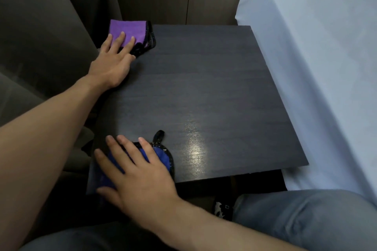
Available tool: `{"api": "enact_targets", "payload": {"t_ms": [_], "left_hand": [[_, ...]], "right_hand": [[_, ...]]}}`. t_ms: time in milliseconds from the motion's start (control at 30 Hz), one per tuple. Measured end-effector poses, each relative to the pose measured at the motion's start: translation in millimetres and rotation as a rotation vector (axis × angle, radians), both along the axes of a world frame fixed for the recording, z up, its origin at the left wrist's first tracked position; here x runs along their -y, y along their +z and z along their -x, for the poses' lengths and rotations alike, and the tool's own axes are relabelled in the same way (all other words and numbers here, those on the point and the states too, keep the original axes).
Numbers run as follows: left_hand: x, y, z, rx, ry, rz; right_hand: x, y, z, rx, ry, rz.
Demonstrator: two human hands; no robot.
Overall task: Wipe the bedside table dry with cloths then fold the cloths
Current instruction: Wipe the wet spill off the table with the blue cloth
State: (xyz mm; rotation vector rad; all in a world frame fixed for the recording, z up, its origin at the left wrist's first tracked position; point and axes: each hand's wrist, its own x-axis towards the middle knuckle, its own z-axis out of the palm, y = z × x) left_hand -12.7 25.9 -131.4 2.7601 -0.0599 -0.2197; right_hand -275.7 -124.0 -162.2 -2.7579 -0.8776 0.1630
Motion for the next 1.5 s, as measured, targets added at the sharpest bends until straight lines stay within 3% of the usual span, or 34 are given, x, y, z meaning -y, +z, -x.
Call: {"api": "enact_targets", "payload": {"t_ms": [333,467,600,633,767,933,1100,1200,1300,1500], "left_hand": [[1,6,0,-0.067,0.005,0.084],[-5,21,-2,-0.166,0.139,0.585],[6,32,23,0.083,0.220,0.830],[11,32,30,0.111,0.207,0.775],[20,23,48,0.076,0.055,0.211],[19,20,51,0.115,-0.055,-0.085],[33,33,74,0.347,-0.083,-0.023],[53,38,104,0.428,-0.192,0.000],[74,38,135,0.429,-0.199,0.049],[118,50,172,0.248,-0.261,0.334]], "right_hand": [[136,34,-9,0.120,0.101,0.234],[200,36,-11,0.149,0.065,0.306],[248,39,-12,0.125,-0.080,0.304],[254,39,-12,0.118,-0.140,0.291],[261,37,-16,0.088,-0.382,0.232],[266,40,-25,0.058,-0.636,0.135],[263,47,-34,0.146,-0.686,0.026],[264,67,-50,-0.010,-0.799,-0.053],[275,82,-69,-0.214,-0.771,0.015],[281,115,-81,-0.298,-0.543,-0.034]]}}
